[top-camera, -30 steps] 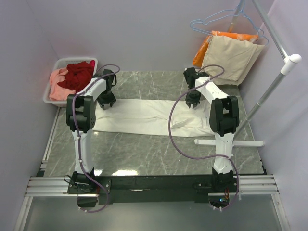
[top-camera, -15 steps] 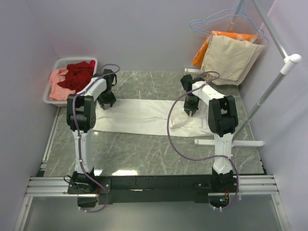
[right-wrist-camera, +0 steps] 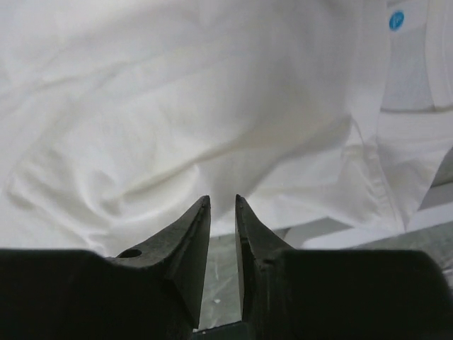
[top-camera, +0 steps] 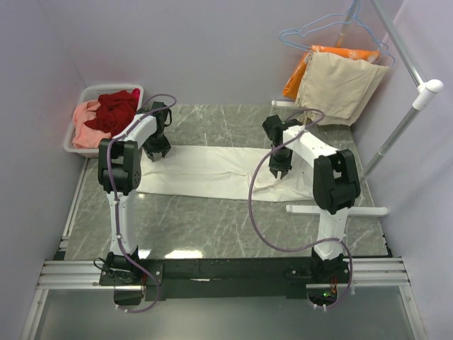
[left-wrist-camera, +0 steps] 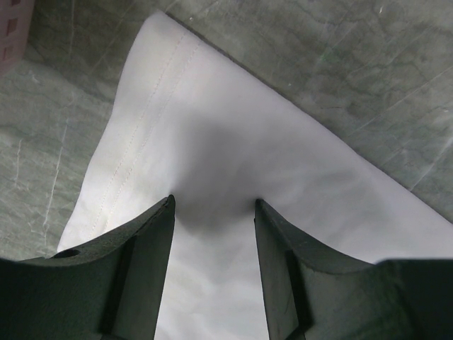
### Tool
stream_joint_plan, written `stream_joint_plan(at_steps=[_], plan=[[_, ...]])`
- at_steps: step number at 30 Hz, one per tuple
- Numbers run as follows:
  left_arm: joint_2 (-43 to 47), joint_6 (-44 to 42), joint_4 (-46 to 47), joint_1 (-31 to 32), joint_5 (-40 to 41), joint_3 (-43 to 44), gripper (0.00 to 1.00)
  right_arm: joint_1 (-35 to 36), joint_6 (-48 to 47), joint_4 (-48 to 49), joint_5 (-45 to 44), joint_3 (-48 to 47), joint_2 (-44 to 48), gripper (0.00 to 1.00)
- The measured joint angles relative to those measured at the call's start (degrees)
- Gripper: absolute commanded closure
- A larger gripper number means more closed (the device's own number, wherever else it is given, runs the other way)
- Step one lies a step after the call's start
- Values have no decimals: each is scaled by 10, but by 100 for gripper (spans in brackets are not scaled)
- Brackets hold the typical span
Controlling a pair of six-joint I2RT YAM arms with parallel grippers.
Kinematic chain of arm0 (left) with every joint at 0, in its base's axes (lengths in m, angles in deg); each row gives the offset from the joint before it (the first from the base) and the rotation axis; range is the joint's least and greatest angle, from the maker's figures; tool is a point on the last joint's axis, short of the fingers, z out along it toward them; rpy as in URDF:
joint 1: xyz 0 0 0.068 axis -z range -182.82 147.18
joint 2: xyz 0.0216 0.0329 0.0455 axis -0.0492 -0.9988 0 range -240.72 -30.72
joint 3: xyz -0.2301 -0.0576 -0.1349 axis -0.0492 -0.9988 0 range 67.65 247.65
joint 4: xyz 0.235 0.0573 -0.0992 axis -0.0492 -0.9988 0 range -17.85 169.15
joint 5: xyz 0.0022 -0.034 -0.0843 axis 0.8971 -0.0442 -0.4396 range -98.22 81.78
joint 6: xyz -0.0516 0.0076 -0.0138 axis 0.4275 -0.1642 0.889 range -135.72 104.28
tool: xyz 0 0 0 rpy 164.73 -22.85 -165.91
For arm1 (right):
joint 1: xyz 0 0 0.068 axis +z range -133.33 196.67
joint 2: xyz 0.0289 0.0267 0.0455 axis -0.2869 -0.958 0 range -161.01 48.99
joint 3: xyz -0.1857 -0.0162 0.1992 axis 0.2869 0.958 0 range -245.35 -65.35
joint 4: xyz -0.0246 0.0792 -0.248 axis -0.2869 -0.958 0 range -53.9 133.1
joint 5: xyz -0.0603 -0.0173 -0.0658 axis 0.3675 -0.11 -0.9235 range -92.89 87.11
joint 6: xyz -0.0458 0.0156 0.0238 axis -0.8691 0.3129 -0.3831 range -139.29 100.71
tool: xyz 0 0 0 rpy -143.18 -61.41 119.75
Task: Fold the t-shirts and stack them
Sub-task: Fold the tshirt
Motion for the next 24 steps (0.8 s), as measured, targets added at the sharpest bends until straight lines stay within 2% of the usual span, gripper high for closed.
stream_joint_plan(at_steps=[6, 12, 18, 24], plan=[[0, 0, 0, 0, 0, 0, 45, 30, 16, -13, 16, 91, 73, 73], [0, 0, 0, 0, 0, 0, 45, 47, 31, -22, 28, 144, 89, 73], [0, 0, 1, 0, 0, 0, 45, 43, 31, -31, -3, 60, 82, 68], [0, 0, 1, 0, 0, 0, 45, 11, 18, -11, -16, -22, 40, 68]])
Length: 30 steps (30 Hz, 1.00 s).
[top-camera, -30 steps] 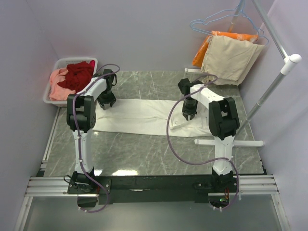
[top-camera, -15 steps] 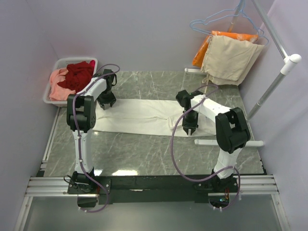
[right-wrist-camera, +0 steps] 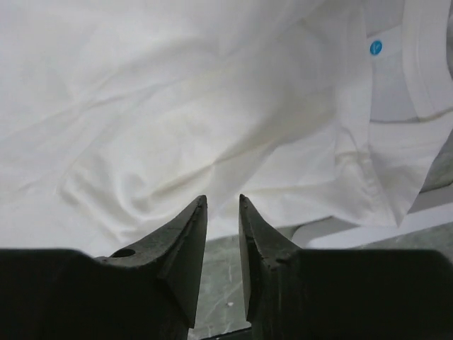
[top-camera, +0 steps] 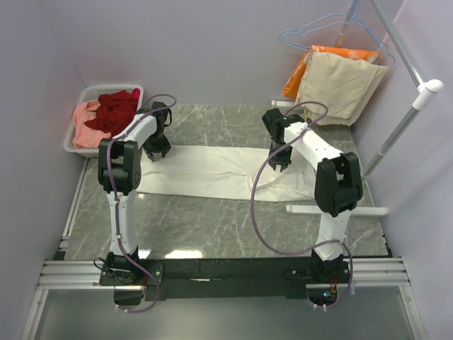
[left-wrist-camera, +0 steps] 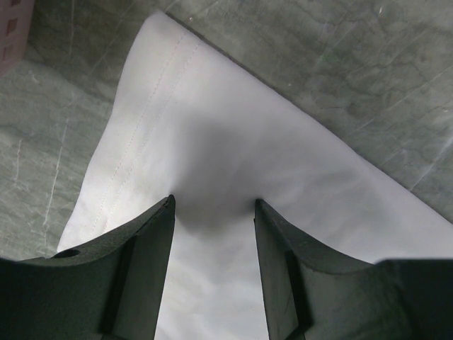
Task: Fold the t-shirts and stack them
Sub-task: Fold the tshirt
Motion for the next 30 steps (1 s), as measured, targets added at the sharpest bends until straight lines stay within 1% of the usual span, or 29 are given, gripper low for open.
stream_joint_plan(at_steps=[5, 10, 16, 20, 25, 30], plan=[[0, 0, 0, 0, 0, 0, 45, -35, -20, 21, 4, -22, -87, 69], [0, 0, 1, 0, 0, -2, 45, -46, -37, 38, 10, -23, -126, 72], [0, 1, 2, 0, 1, -2, 45, -47, -43, 49, 10, -19, -124, 73], [0, 2, 2, 0, 1, -3, 45, -47, -41, 63, 12, 19, -97, 73], [0, 2, 3, 0, 1, -3, 45, -47, -35, 53, 15, 80, -47, 75], [0, 2, 3, 0, 0, -3, 45, -43, -29, 39, 15, 104, -16, 74]])
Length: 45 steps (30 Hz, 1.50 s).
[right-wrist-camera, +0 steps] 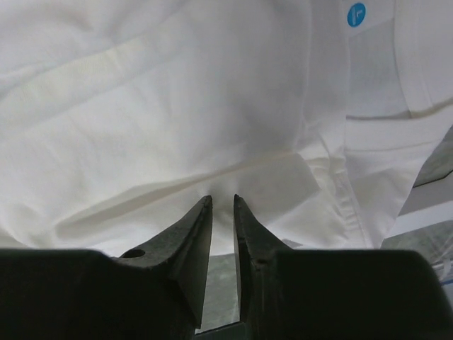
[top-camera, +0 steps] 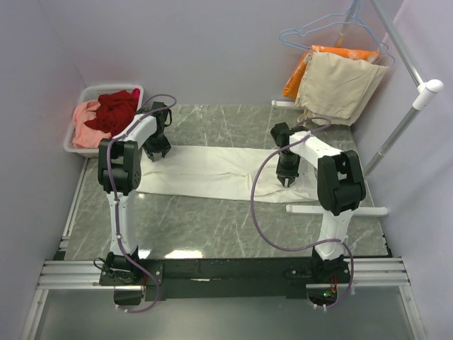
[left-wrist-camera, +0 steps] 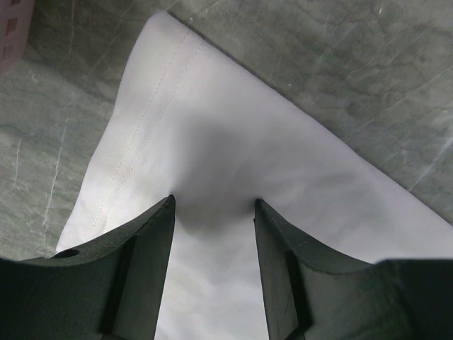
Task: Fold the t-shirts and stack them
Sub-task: Fold the tshirt
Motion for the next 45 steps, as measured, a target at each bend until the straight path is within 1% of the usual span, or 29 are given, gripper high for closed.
stream_joint_plan(at_steps=[4, 11, 18, 22, 29, 35, 37, 43, 45], plan=[[0, 0, 0, 0, 0, 0, 45, 4, 4, -6, 8, 14, 16, 75], [-1, 0, -2, 0, 0, 2, 45, 12, 12, -10, 39, 74, 28, 75], [-5, 0, -7, 0, 0, 10, 45, 12, 12, -18, 49, 63, 5, 78], [-6, -2, -8, 0, 0, 11, 45, 12, 17, -32, 38, 31, -7, 78], [-6, -8, -4, 0, -3, 11, 44, 12, 27, -52, -4, -59, 6, 75], [3, -18, 12, 0, -4, -3, 42, 8, 34, -59, -10, -124, 3, 68], [11, -21, 21, 1, -4, -16, 39, 3, 37, -63, -9, -151, -16, 66], [58, -37, 39, 23, -5, -79, 31, -11, 39, -69, -6, -242, -141, 63], [78, -41, 40, 36, -12, -100, 30, -13, 39, -72, -7, -245, -163, 57]])
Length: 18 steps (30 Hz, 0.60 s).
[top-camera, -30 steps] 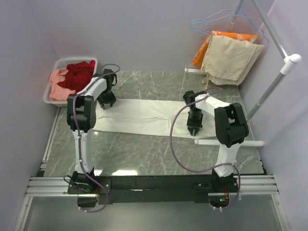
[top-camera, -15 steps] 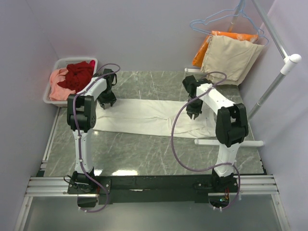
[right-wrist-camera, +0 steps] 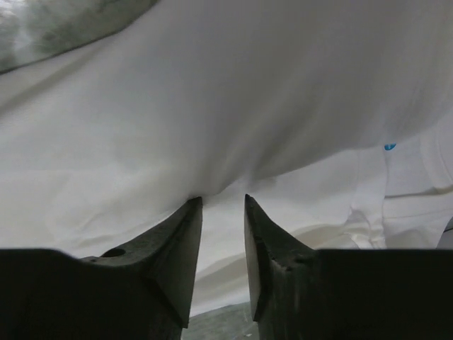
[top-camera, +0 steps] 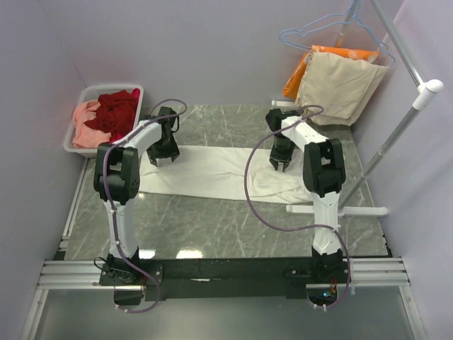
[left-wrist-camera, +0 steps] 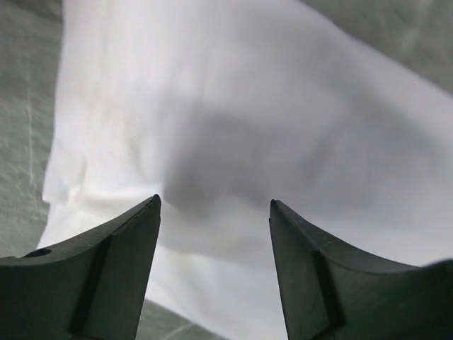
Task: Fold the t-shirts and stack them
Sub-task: Fold the tshirt
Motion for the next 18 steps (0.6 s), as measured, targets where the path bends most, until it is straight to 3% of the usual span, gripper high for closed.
stream_joint_plan(at_steps=[8, 18], plan=[[80, -17, 5, 14, -21, -42, 26, -2, -5, -10, -4, 7, -12, 53], [33, -14, -31, 10, 3, -41, 27, -4, -7, -19, -2, -3, -19, 55]])
